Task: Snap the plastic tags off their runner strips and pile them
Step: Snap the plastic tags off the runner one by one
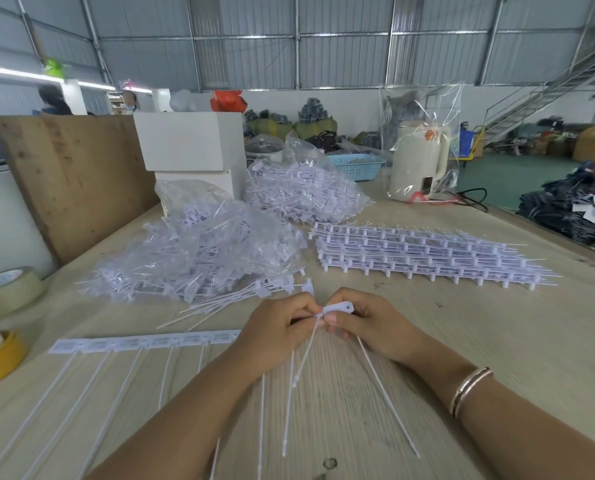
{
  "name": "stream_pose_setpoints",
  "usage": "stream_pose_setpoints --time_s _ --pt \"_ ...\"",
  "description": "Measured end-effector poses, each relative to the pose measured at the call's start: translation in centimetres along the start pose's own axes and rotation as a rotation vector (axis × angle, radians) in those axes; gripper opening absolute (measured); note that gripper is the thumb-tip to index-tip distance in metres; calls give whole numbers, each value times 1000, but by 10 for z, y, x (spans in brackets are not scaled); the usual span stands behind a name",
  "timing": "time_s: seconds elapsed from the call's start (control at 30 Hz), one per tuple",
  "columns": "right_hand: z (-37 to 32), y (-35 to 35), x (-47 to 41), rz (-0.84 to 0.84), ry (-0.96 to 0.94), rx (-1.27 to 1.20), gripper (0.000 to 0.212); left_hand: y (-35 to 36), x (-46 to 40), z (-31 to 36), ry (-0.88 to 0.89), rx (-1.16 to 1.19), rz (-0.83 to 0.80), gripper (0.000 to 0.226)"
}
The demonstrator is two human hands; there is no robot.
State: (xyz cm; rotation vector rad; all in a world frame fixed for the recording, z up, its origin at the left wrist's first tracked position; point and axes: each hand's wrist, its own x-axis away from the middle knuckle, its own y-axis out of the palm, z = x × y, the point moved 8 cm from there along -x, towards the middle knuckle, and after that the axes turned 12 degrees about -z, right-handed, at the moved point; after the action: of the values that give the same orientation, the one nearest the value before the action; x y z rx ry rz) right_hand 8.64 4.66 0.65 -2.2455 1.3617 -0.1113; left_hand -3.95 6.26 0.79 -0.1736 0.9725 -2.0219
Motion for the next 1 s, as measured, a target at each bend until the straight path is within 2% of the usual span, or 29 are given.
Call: stream_pose_setpoints --time_s 0.17,0.3,0.43,0.53,0.57,0.63,0.73,0.8,0.9,1.0 --pt "-2 -4 -2 36 -38 31 16 2 0 2 19 220 -35 5" --pt "1 -6 -4 63 -61 -31 12 3 -2 3 51 256 -1 5" --pt "-3 -8 -5 90 -132 -205 8 1 -3 8 67 337 49 10" --pt "7 -23 0 200 -104 -414 14 -2 -3 6 57 437 77 10" --pt "9 -27 2 214 -78 -389 13 -2 -2 5 48 444 86 8" --pt "10 -26 1 176 -3 -110 6 0 1 5 28 342 97 8" --pt "13 -13 -6 102 72 332 12 3 3 16 66 6 130 10" --pt "13 -9 -9 108 88 478 11 1 5 27 117 -163 178 11" --pt "13 -14 -9 147 132 432 20 2 6 38 155 -284 191 17" --pt "6 -24 -1 262 118 212 18 0 7 40 149 -290 216 41"
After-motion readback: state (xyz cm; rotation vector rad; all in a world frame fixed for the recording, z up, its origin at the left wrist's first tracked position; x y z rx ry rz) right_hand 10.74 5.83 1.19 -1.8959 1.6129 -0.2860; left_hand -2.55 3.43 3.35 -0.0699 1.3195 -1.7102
